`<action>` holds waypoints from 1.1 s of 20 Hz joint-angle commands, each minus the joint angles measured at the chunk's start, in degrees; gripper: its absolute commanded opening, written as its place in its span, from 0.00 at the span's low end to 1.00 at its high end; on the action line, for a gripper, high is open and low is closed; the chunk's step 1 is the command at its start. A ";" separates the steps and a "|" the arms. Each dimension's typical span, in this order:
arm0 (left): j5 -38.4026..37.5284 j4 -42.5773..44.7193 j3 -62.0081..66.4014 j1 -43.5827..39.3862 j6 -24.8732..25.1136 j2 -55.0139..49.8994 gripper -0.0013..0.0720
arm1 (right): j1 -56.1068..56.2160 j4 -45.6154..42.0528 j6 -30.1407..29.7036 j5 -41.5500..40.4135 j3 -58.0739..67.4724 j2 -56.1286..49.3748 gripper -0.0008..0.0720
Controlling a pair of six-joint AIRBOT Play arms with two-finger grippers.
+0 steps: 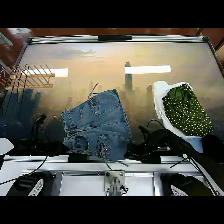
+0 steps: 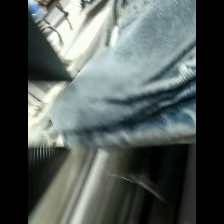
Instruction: Fold the shirts.
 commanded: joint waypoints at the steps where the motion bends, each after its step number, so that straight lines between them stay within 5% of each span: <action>1: 0.04 -0.24 0.04 0.02 0.00 0.04 0.08 | 0.70 1.07 0.11 4.11 1.38 -0.52 0.28; 3: 0.04 -0.39 0.04 0.02 0.00 0.04 0.08 | 0.70 0.87 -0.70 2.40 3.74 -0.52 0.14; 11: 0.07 -0.37 2.84 0.02 0.04 0.07 0.08 | 0.72 -0.46 -5.40 -17.73 28.09 -0.55 0.14; 18: -0.94 0.70 3.10 0.02 -0.24 0.00 0.08 | 0.70 -14.73 -0.85 -14.84 45.92 -0.61 0.14; 22: -7.26 0.22 -3.54 0.02 -0.22 0.02 0.08 | 0.72 -14.10 -0.26 -9.33 46.12 -1.88 0.14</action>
